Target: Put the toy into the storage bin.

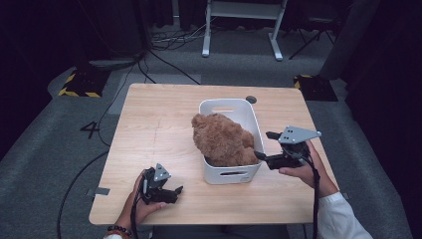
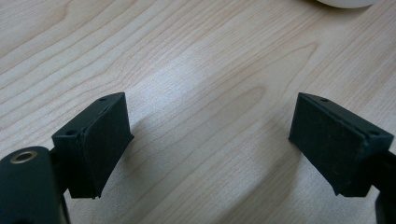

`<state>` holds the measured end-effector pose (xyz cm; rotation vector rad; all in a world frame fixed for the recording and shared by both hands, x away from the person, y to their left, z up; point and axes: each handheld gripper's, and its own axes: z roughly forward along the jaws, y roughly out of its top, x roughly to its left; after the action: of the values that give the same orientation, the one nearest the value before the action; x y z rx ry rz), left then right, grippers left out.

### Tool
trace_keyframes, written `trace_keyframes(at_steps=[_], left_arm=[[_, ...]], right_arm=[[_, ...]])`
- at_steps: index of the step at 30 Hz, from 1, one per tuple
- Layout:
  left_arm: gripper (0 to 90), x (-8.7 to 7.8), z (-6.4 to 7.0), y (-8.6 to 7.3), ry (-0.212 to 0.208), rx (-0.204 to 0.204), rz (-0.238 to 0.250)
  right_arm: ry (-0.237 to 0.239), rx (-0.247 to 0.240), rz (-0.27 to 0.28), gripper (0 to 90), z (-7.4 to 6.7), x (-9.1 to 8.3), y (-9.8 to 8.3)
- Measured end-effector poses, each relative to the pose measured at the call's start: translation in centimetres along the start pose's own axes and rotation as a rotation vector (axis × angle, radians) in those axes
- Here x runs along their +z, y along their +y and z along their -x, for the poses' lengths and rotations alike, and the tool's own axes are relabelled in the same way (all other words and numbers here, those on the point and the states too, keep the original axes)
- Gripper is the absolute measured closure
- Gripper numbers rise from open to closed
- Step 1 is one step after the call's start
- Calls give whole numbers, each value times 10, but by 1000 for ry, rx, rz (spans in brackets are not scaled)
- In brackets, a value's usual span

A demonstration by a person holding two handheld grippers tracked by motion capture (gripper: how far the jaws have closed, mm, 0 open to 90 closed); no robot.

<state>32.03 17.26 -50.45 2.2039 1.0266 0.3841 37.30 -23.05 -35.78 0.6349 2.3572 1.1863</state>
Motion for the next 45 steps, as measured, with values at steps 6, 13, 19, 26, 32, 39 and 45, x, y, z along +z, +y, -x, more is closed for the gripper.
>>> trace_keyframes(at_steps=[6, 13, 19, 26, 32, 39, 45], left_arm=[[134, 0, 0, 0, -3, 5, 3], [134, 0, 0, 0, -4, 6, 3], [134, 0, 0, 0, -5, 6, 1], [134, 0, 0, 0, -5, 6, 1], [134, 0, 0, 0, -5, 6, 1], [134, 0, 1, 0, -11, 8, 5], [134, 0, 1, 0, -11, 9, 5]], right_arm=[[-19, -3, -5, 236, 2, -8, -6], [-48, 7, -5, 238, 7, -15, -11], [-62, -3, -5, 238, 9, -23, -14], [-77, -8, -15, 239, 10, -30, -18], [-85, -3, -21, 243, 11, -33, -24], [-96, -1, -26, 245, 13, -37, -31], [-103, -7, -41, 242, 13, -36, -38]])
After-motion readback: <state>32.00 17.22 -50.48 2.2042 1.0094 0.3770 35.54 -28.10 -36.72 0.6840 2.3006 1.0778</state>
